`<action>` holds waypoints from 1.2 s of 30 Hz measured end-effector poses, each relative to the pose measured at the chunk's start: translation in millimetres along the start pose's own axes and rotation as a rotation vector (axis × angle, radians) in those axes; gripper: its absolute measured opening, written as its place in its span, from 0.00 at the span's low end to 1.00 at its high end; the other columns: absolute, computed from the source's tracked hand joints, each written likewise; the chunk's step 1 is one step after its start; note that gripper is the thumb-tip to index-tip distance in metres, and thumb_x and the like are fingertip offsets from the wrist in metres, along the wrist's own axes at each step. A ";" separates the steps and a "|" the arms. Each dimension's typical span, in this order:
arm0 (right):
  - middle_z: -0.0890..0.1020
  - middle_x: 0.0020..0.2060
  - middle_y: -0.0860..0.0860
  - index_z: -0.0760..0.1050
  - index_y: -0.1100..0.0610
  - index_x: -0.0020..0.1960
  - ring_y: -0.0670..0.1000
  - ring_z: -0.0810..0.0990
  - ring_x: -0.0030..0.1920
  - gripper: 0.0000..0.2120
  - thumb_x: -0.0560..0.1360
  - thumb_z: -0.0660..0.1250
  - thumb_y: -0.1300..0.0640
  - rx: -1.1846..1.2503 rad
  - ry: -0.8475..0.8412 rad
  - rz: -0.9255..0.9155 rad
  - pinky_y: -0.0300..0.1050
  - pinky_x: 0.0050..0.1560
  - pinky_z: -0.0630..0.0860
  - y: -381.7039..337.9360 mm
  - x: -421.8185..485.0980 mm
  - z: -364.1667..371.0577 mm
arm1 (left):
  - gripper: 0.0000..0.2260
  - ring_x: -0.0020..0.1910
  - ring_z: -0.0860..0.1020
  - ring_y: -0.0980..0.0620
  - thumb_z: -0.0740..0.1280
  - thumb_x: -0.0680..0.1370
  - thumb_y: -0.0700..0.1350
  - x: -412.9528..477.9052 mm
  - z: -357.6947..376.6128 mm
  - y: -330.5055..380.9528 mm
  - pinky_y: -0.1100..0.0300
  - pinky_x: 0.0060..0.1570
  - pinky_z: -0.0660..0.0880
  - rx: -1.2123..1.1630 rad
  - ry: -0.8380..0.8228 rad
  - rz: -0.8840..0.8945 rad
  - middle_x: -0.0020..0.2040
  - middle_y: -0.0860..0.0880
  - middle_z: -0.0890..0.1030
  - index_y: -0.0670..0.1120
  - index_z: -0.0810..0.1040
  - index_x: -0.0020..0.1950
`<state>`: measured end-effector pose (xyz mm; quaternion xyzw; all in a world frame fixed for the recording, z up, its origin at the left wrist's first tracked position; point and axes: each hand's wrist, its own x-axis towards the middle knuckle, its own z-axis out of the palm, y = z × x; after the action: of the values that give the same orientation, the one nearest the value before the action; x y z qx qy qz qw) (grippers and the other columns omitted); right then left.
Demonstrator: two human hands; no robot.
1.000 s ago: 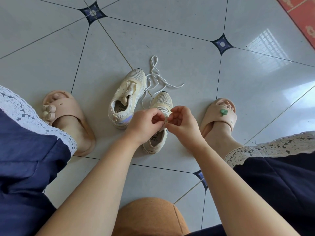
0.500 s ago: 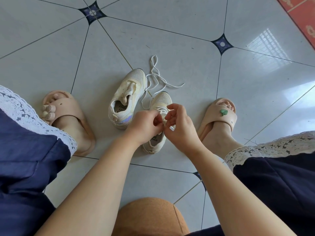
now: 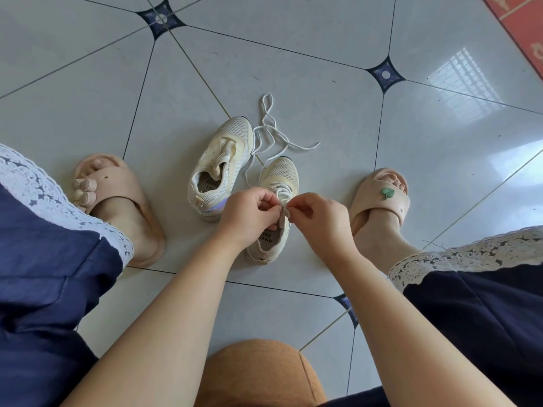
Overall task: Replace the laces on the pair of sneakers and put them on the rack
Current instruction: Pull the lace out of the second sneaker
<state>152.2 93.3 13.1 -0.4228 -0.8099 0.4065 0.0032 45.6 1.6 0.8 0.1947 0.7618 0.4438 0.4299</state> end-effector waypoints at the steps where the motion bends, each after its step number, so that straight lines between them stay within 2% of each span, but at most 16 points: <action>1: 0.83 0.36 0.48 0.81 0.55 0.43 0.48 0.80 0.39 0.03 0.71 0.69 0.59 -0.055 0.012 -0.036 0.39 0.43 0.74 -0.8 -0.2 0.0 | 0.10 0.26 0.77 0.61 0.70 0.72 0.37 0.6 -0.2 -0.3 0.68 0.33 0.76 0.011 -0.002 -0.001 0.30 0.55 0.80 0.51 0.76 0.36; 4: 0.82 0.40 0.51 0.80 0.56 0.45 0.52 0.78 0.41 0.04 0.72 0.67 0.58 -0.184 0.006 -0.136 0.47 0.43 0.74 -1.8 -0.8 0.0 | 0.10 0.24 0.75 0.63 0.71 0.71 0.38 2.9 -1.4 0.6 0.70 0.30 0.73 0.080 -0.013 0.017 0.28 0.55 0.78 0.52 0.75 0.35; 11: 0.81 0.39 0.53 0.80 0.57 0.45 0.55 0.77 0.41 0.09 0.76 0.62 0.56 -0.340 -0.034 -0.232 0.49 0.40 0.73 -4.3 0.0 0.1 | 0.10 0.23 0.74 0.64 0.73 0.69 0.42 4.1 -2.0 2.9 0.73 0.28 0.70 0.172 0.002 0.029 0.28 0.56 0.77 0.53 0.74 0.34; 15: 0.80 0.38 0.52 0.79 0.58 0.44 0.55 0.77 0.38 0.07 0.74 0.65 0.57 -0.296 0.052 -0.196 0.49 0.38 0.74 -5.8 -1.8 0.9 | 0.10 0.23 0.74 0.64 0.72 0.69 0.40 4.0 1.5 5.0 0.73 0.29 0.71 0.169 -0.006 0.015 0.28 0.55 0.78 0.53 0.74 0.34; 21: 0.78 0.32 0.53 0.77 0.61 0.37 0.57 0.75 0.32 0.04 0.68 0.68 0.61 -0.208 0.170 -0.195 0.48 0.33 0.74 -6.2 -5.7 6.2 | 0.07 0.23 0.75 0.58 0.67 0.69 0.35 5.5 2.7 6.6 0.68 0.29 0.74 -0.005 -0.019 -0.083 0.25 0.51 0.78 0.46 0.78 0.34; 24: 0.78 0.31 0.50 0.77 0.59 0.35 0.52 0.75 0.31 0.04 0.67 0.71 0.60 -0.135 0.226 -0.192 0.42 0.33 0.70 -4.0 -8.7 9.8 | 0.08 0.24 0.75 0.56 0.67 0.71 0.35 5.1 4.0 5.5 0.65 0.28 0.75 -0.157 -0.023 -0.187 0.24 0.51 0.78 0.44 0.78 0.32; 26: 0.78 0.30 0.47 0.77 0.56 0.35 0.47 0.75 0.32 0.04 0.67 0.71 0.59 -0.017 0.243 -0.091 0.37 0.35 0.69 -2.9 -9.2 12.9 | 0.09 0.25 0.76 0.57 0.66 0.72 0.34 5.2 4.8 6.6 0.67 0.26 0.74 -0.284 -0.020 -0.261 0.24 0.51 0.77 0.42 0.78 0.33; 28: 0.80 0.30 0.45 0.77 0.51 0.35 0.43 0.76 0.34 0.04 0.67 0.70 0.58 0.217 0.155 0.112 0.36 0.39 0.71 -2.8 -8.4 13.1 | 0.09 0.25 0.76 0.59 0.65 0.73 0.34 5.3 4.4 7.1 0.69 0.25 0.72 -0.386 -0.014 -0.324 0.24 0.51 0.78 0.41 0.77 0.34; 30: 0.81 0.31 0.46 0.77 0.50 0.36 0.48 0.80 0.38 0.04 0.69 0.69 0.57 0.406 0.002 0.259 0.46 0.44 0.75 -1.4 -6.2 9.9 | 0.08 0.25 0.76 0.60 0.65 0.74 0.34 3.9 3.7 6.9 0.70 0.25 0.71 -0.424 -0.034 -0.352 0.25 0.51 0.78 0.42 0.77 0.35; 31: 0.81 0.31 0.46 0.77 0.50 0.36 0.50 0.81 0.39 0.05 0.70 0.69 0.57 0.374 -0.055 0.252 0.47 0.44 0.76 0.1 -3.8 6.3 | 0.08 0.25 0.76 0.61 0.65 0.74 0.34 3.0 3.3 6.7 0.70 0.25 0.71 -0.415 -0.044 -0.345 0.26 0.51 0.79 0.42 0.77 0.36; 33: 0.81 0.31 0.44 0.77 0.49 0.37 0.47 0.81 0.38 0.05 0.71 0.69 0.56 0.217 -0.113 0.176 0.38 0.42 0.74 1.9 0.3 -1.6 | 0.08 0.25 0.76 0.60 0.65 0.73 0.33 2.4 1.3 6.8 0.70 0.26 0.72 -0.326 -0.046 -0.288 0.28 0.50 0.78 0.43 0.77 0.36; 35: 0.81 0.33 0.41 0.80 0.50 0.43 0.43 0.80 0.37 0.02 0.71 0.70 0.56 0.090 -0.107 0.072 0.30 0.40 0.72 -0.9 2.0 -5.7 | 0.08 0.24 0.75 0.58 0.66 0.71 0.34 4.0 -1.0 7.7 0.68 0.27 0.73 -0.146 -0.031 -0.198 0.27 0.49 0.78 0.45 0.77 0.35; 36: 0.82 0.35 0.43 0.81 0.52 0.46 0.43 0.79 0.38 0.04 0.71 0.69 0.56 0.016 -0.087 0.014 0.31 0.41 0.71 -1.6 2.1 -5.1 | 0.08 0.24 0.75 0.59 0.67 0.70 0.35 4.7 -1.7 8.8 0.69 0.28 0.72 -0.044 -0.024 -0.148 0.26 0.50 0.78 0.47 0.76 0.35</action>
<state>151.5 97.6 16.8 -0.4103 -0.8031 0.4309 -0.0316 40.9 8.6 6.3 0.1338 0.7590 0.4248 0.4748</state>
